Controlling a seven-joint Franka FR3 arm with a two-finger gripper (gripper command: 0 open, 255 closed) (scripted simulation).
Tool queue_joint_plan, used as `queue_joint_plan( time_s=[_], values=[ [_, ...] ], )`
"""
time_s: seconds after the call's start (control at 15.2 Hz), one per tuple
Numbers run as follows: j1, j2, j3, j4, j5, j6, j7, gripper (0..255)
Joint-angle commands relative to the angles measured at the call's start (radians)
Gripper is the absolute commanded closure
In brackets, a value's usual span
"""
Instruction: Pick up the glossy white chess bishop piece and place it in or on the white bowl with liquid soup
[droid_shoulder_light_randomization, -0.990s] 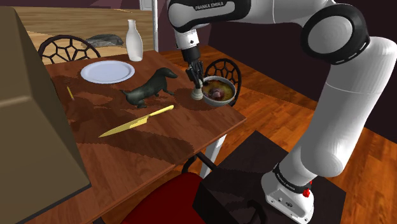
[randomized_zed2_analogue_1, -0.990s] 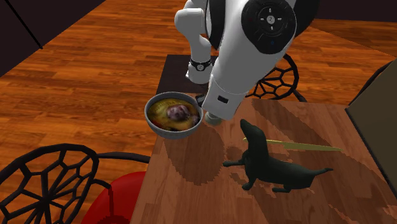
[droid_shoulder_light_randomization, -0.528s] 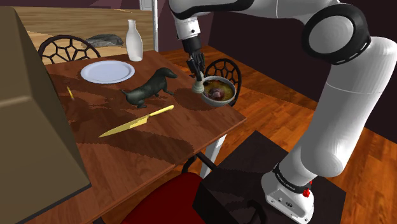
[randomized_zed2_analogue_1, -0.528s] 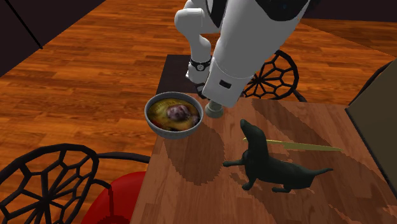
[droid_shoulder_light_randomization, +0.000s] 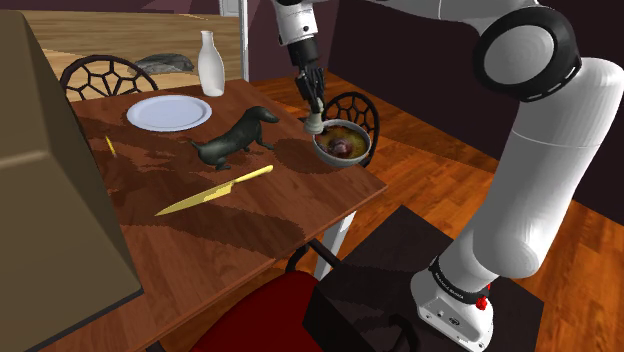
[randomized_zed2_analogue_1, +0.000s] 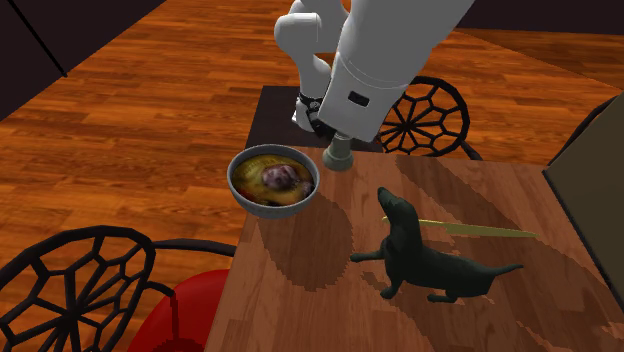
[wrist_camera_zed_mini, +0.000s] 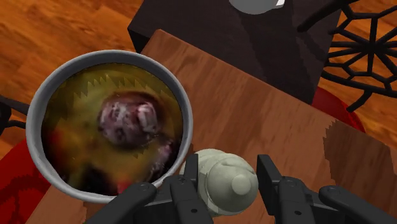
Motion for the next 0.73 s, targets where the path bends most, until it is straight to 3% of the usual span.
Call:
queue_joint_plan(
  time_s=[0.0, 0.66],
  values=[
    [0.001, 0.003, 0.000, 0.019, 0.000, -0.017, 0.001, 255],
    [-0.127, -0.100, -0.087, -0.071, -0.083, -0.008, -0.230, 255]
  ],
)
